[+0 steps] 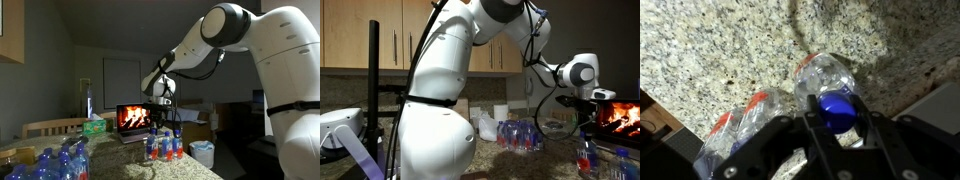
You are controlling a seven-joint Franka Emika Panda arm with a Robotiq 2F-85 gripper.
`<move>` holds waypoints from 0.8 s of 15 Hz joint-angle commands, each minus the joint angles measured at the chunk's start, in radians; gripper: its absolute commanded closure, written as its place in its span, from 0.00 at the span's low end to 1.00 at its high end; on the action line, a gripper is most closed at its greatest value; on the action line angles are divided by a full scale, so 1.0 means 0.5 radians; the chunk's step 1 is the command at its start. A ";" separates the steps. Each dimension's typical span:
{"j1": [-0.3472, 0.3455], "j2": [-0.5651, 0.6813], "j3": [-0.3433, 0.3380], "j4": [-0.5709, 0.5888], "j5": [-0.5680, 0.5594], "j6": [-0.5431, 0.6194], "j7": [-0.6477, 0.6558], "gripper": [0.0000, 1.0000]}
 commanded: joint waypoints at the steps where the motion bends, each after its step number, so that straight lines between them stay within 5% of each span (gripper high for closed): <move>1: -0.011 0.052 -0.009 0.114 -0.037 -0.127 0.007 0.85; 12: -0.025 0.064 -0.071 0.124 -0.098 -0.167 -0.007 0.85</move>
